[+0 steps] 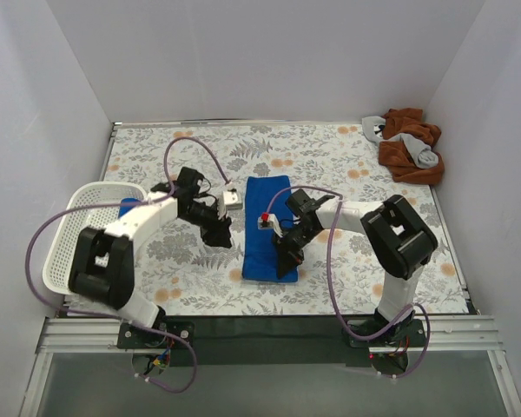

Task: Roll the towels

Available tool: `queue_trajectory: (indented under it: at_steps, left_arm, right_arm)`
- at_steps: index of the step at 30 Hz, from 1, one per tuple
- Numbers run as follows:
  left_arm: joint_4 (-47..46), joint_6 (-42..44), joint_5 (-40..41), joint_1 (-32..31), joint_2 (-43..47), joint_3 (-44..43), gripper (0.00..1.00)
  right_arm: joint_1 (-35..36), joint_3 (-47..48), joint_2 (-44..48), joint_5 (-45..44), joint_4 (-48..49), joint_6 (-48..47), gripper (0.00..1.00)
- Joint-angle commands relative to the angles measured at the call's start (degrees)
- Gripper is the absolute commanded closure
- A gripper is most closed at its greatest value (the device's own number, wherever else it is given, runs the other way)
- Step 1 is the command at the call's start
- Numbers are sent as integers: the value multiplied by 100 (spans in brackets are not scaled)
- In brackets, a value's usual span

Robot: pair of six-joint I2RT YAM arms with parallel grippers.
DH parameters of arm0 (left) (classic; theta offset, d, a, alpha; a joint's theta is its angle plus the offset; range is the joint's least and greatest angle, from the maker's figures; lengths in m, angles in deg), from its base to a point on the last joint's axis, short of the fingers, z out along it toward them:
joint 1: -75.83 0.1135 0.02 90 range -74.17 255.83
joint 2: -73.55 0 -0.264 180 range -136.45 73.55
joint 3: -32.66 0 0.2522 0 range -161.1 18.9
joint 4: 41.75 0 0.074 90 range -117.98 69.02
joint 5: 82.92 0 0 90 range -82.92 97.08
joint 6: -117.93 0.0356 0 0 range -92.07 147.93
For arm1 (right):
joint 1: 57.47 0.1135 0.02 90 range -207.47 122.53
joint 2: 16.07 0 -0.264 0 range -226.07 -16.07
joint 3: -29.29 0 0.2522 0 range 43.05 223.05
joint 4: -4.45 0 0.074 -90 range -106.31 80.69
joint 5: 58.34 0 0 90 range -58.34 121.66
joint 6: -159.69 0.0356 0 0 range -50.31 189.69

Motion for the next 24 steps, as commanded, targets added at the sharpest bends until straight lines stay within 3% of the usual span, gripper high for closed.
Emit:
queue_trajectory:
  at_steps: [1, 7, 11, 14, 24]
  left_arm:
    - [-1641, -274, 1519, -676, 1374, 1109, 61]
    - [-2706, -283, 2829, -2241, 2639, 2220, 60]
    - [-3295, -38, 3733, -3364, 2739, 2529, 59]
    - [-3647, 129, 3981, -3945, 2564, 2625, 59]
    - [-4289, 350, 4342, -4414, 1571, 2723, 59]
  right_arm:
    - [-237, 376, -442, 972, -700, 17, 99]
    - [-352, 719, -988, 1201, -1052, -10, 99]
    - [-387, 816, -1224, 1254, -1087, 69, 99]
    - [-413, 930, -1427, 1306, -1174, 114, 99]
    - [-527, 1045, -1559, 1430, -1263, 114, 99]
